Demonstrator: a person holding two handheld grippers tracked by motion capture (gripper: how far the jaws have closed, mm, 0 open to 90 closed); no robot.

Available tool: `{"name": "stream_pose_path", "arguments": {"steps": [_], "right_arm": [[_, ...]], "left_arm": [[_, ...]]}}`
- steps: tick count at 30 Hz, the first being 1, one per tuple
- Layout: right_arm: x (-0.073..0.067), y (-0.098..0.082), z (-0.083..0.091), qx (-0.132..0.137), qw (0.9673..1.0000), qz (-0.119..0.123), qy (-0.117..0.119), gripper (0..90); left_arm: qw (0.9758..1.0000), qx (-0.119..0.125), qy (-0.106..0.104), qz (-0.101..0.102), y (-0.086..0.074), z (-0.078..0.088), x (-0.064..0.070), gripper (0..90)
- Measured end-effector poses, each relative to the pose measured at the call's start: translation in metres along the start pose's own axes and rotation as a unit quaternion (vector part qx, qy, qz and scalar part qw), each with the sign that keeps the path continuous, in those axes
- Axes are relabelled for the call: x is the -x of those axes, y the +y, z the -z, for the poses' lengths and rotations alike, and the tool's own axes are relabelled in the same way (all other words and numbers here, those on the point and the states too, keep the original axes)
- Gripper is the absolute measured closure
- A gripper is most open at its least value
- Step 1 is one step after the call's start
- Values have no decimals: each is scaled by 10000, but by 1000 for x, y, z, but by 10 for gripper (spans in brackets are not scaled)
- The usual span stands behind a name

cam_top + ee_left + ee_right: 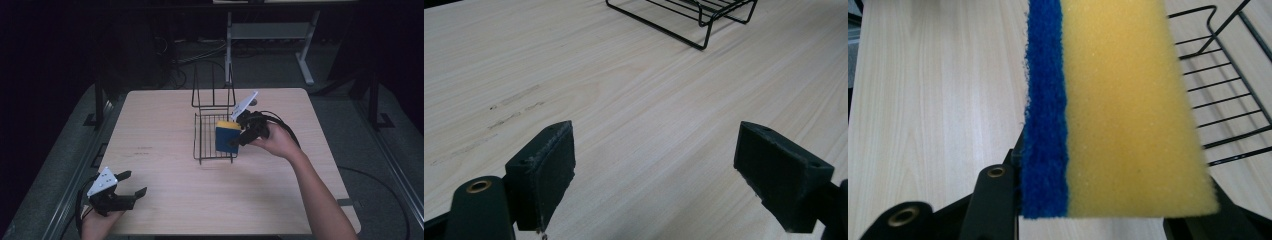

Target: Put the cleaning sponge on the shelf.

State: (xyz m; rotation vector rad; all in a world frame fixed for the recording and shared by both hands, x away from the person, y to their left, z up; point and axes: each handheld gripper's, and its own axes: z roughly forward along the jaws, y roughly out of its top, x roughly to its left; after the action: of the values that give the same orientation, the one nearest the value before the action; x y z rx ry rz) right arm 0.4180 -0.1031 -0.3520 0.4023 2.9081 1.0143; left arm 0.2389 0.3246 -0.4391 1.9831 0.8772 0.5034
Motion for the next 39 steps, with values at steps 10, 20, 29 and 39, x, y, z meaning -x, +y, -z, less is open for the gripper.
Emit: {"name": "stream_pose_path", "arguments": {"steps": [10,20,29,39], "right_arm": [[11,4,-4,-30,10000,-81,-32,557],[26,1,-13,97,9998,-167,-16,555],[32,-1,-20,81,9998,-198,-26,554],[37,-2,-31,51,9996,-268,-62,552]], "left_arm": [[10000,4,-3,5,0,0,0,162],[10000,-13,-26,-1,0,-1,1,162],[10000,-5,-33,-6,0,-1,1,163],[10000,8,-29,15,-1,-1,0,162]]}}
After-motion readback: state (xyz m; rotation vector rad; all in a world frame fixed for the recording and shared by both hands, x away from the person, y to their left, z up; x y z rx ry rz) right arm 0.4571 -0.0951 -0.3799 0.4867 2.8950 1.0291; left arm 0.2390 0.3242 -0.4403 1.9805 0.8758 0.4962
